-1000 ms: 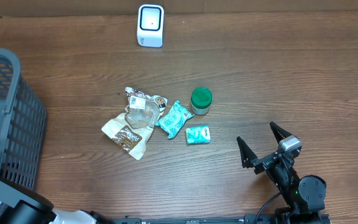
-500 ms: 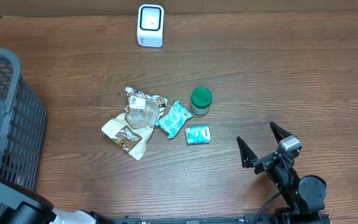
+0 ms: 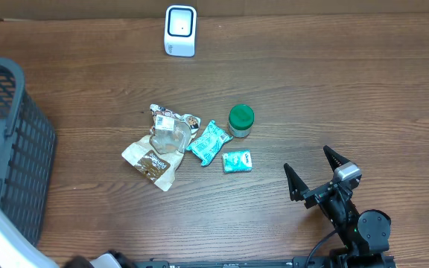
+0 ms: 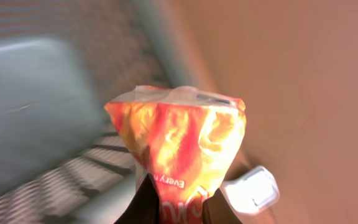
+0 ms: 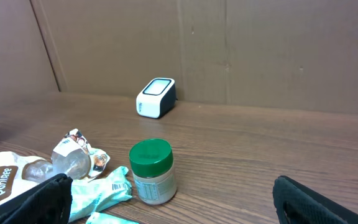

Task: Scan the item barcode
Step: 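Carry the orange snack bag out and drop it in front of the items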

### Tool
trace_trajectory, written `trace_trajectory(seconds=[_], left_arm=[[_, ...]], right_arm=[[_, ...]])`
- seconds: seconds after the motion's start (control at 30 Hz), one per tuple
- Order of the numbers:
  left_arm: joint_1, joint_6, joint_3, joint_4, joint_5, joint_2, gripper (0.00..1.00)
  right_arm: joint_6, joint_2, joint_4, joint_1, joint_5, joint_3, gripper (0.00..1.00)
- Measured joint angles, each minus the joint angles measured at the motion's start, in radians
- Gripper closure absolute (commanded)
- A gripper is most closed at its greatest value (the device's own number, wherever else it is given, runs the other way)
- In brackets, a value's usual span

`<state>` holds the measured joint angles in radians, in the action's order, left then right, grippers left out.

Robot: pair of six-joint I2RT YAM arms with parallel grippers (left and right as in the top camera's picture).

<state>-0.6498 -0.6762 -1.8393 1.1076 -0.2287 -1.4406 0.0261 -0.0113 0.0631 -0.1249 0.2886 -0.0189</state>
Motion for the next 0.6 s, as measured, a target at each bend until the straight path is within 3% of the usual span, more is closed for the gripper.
trace_trajectory(seconds=[0.17, 0.37, 0.6], left_arm=[[0.343, 0.08, -0.017, -0.02, 0.027, 0.047, 0.96], [0.729, 0.179, 0.002, 0.114, 0.234, -0.036, 0.96], [0.978, 0.213, 0.049, 0.333, 0.344, -0.316, 0.96]], right_arm=[[0.0, 0.0, 0.0, 0.0, 0.0, 0.0, 0.0], [0.0, 0.0, 0.0, 0.0, 0.0, 0.0, 0.0], [0.0, 0.0, 0.0, 0.0, 0.0, 0.0, 0.0]])
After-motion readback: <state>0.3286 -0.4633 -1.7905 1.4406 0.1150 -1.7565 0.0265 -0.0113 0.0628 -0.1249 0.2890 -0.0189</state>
